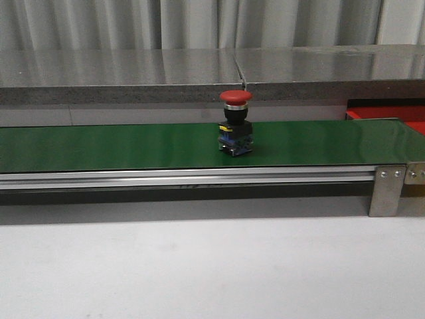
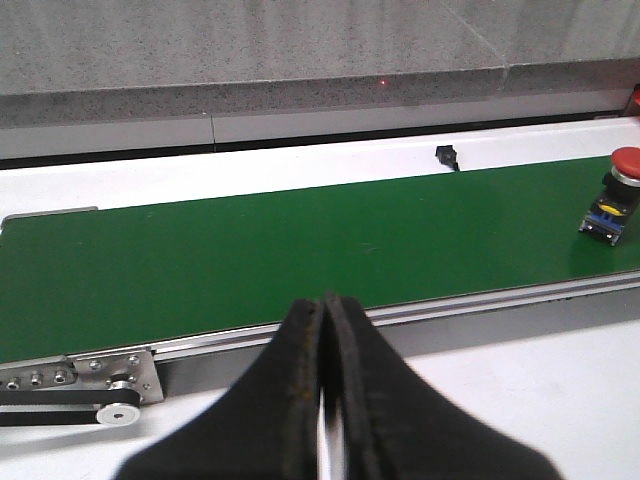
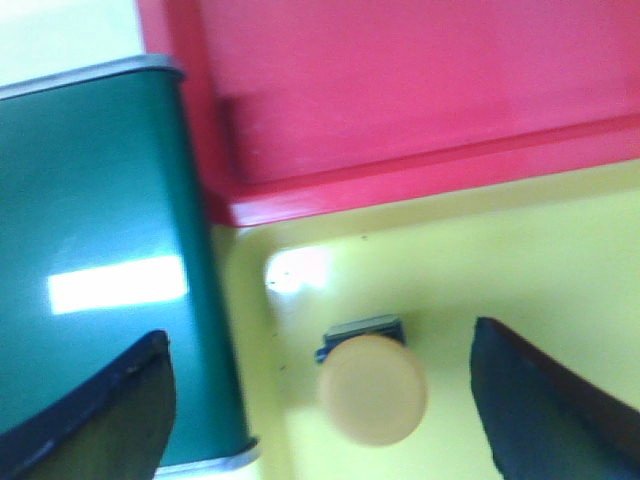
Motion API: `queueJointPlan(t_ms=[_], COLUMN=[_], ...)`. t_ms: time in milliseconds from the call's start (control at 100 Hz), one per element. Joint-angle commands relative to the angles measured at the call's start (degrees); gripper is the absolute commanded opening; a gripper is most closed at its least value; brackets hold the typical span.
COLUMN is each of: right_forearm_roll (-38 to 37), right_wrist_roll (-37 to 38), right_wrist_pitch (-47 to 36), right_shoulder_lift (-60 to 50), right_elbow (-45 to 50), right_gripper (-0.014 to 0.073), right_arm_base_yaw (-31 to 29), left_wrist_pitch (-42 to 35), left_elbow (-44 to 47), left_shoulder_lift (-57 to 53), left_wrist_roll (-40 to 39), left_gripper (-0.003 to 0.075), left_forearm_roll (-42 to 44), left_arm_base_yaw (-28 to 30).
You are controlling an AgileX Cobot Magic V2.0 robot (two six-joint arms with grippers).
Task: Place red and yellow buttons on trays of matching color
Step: 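Move the yellow button into the yellow tray and open the right gripper, then lower the right gripper onto the red button on the belt, grasp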
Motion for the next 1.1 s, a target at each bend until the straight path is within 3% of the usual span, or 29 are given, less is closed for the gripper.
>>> queueJointPlan(t_ms=[0, 390, 590, 790, 1090], right_forearm_roll=[0.3, 1.8, 1.8, 1.8, 3.9], right_wrist_roll=[-0.8, -3.0, -4.9, -7.4, -11.3], right_wrist_pitch=[0.6, 4.6, 11.0, 16.6, 16.0], right_shoulder_lift=[-3.8, -4.1, -1.4, 2.6, 6.5], right_elbow=[-1.3, -1.8, -6.2, -12.0, -15.5], right_gripper=[0.0605, 0.0605, 0.0605, 0.0605, 0.0605], right_arm_base_yaw=[1.5, 14.5, 20.9, 25.2, 28.3], left_wrist_pitch=[-3.8, -3.8, -3.8, -3.8, -3.8], left_elbow=[-1.4, -1.4, -1.4, -1.4, -1.4], left_shoulder_lift=[0.4, 0.4, 0.4, 0.4, 0.4], left_wrist_roll=[-0.5, -0.5, -0.5, -0.5, -0.5], left_gripper=[-0.0019, -0.0019, -0.0019, -0.0019, -0.0019], left_forearm_roll=[-1.3, -1.3, -1.3, -1.3, -1.3], left_arm_base_yaw=[-0.5, -0.5, -0.5, -0.5, -0.5])
